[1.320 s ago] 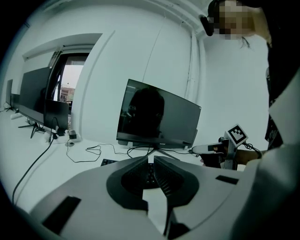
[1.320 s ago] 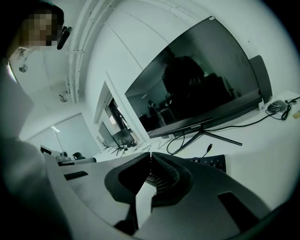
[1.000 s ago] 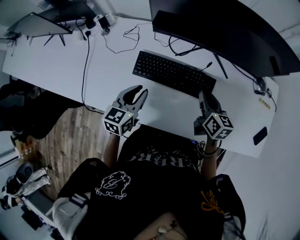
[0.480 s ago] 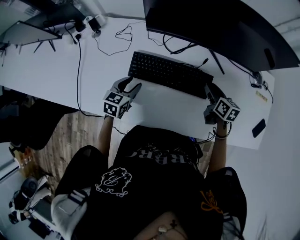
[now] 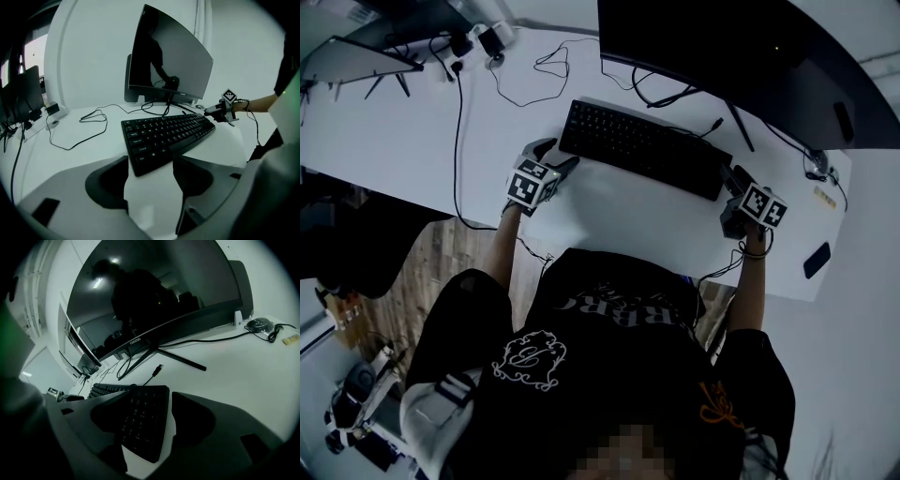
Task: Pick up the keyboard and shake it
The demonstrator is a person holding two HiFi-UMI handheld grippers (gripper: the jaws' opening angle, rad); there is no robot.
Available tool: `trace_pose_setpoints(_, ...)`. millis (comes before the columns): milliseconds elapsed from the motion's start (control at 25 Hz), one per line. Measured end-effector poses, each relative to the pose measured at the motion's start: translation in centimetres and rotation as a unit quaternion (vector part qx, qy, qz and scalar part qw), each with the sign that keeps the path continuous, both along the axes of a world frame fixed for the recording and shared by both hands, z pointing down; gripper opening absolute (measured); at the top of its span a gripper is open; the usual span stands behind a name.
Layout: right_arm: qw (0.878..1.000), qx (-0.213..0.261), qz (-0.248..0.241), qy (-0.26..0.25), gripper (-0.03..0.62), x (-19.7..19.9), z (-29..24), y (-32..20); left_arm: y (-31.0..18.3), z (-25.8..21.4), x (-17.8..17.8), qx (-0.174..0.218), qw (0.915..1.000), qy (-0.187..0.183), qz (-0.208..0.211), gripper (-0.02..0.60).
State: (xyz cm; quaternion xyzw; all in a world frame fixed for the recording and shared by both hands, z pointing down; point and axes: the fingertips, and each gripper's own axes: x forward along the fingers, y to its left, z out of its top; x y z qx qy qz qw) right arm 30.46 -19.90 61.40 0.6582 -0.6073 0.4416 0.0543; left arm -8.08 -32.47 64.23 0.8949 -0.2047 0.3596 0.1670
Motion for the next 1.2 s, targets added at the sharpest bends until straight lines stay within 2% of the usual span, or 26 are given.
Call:
trace_pose_setpoints(160,1.0,0.001,-0.001,-0.03,0.31,0.4,0.9,-1.0,-1.1,0.9,0.8,-0.009,0.9997,-0.005,0.022,0.317)
trace_pose_setpoints(400,0.997,-0.022,-0.063,-0.029,0.365,-0.5,2.5,-1.9,-1.3,2.1,1.8,-0.019,0.9956,-0.039,0.083,0.368)
trace_pose_setpoints(760,0.993,-0.029,-0.103,-0.045,0.365,-1.0,3.2,-2.4,-1.3,3.1,2.1,-0.016,0.9912,-0.062,0.116,0.373)
trace_pose_setpoints(840,0.993,-0.027,-0.105,-0.055,0.345,-1.2,3.2,-2.4,-1.3,3.2,2.1,-0.015,0.9909,-0.063,0.118,0.373)
trace_pose_setpoints(1040,0.994,-0.016,-0.078,-0.074,0.304,-0.8,3.3,-2.8,-1.4,3.2,2.2,-0.016,0.991,-0.059,0.119,0.377)
trace_pose_setpoints(1200,0.991,-0.013,-0.023,-0.128,0.255,-0.2,3.3,-3.0,-1.5,3.3,2.2,-0.01,0.9922,-0.054,0.111,0.379)
